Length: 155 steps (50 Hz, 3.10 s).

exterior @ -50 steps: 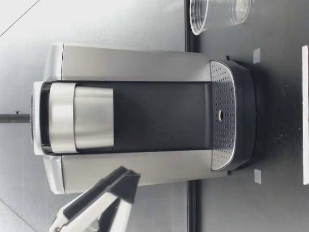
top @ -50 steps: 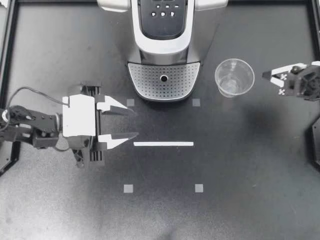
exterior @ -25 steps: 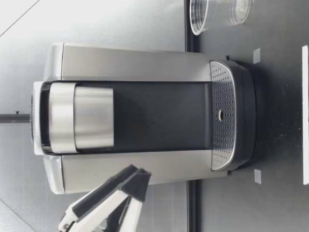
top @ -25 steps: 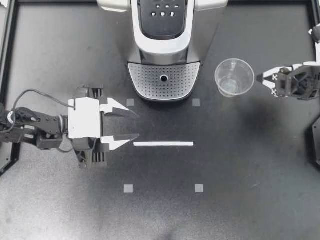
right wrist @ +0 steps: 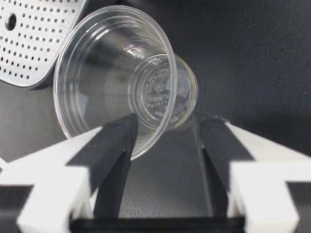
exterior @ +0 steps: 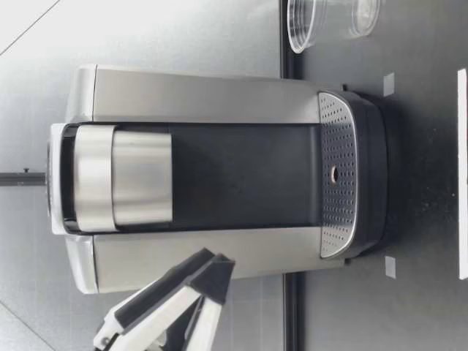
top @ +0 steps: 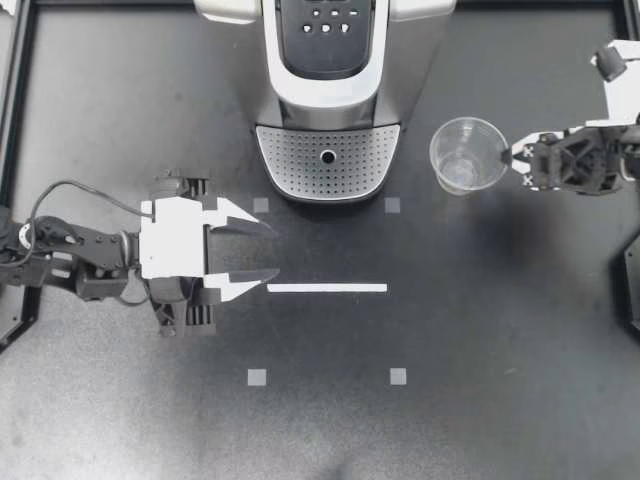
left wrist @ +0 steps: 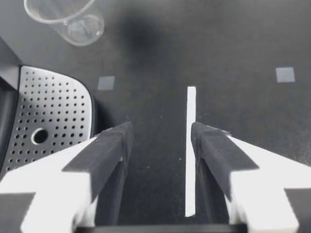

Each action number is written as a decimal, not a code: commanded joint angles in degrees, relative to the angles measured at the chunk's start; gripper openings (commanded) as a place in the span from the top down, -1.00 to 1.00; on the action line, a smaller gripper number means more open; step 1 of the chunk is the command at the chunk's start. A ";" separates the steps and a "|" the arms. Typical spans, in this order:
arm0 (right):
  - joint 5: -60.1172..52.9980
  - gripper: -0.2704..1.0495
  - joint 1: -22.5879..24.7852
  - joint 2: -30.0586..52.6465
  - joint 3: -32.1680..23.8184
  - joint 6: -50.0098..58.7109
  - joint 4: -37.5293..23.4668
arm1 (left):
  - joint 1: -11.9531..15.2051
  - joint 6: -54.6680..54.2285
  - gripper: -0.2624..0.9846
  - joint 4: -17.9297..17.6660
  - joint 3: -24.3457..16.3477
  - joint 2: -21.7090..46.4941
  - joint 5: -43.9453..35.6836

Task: Place the coffee capsule inside the capsule container, then place the cup onto the center of the cup tray, then push the 'Hot Water' and 'Travel Mug' buttons.

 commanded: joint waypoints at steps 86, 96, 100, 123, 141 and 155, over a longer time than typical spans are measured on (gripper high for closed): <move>-4.04 0.49 9.84 8.88 -13.71 5.80 0.09 | 0.00 0.26 -0.11 0.09 0.44 -0.79 0.44; -4.83 0.49 9.93 13.89 -18.72 5.71 -0.18 | 0.00 0.26 -0.11 0.18 1.23 -0.97 0.44; -5.01 0.49 9.93 15.73 -20.65 5.71 -0.44 | 0.00 0.26 -0.11 0.18 1.49 -0.97 0.44; -4.75 0.49 9.93 23.20 -27.42 5.62 -0.97 | 0.00 0.26 -0.11 0.18 2.99 -1.14 0.35; -4.92 0.49 9.93 23.29 -27.07 5.62 -0.97 | 0.00 0.26 -0.11 0.18 3.16 -1.58 0.26; -4.92 0.49 10.02 22.76 -25.31 5.54 -1.14 | 0.00 0.18 -0.11 0.18 2.99 -1.67 -0.09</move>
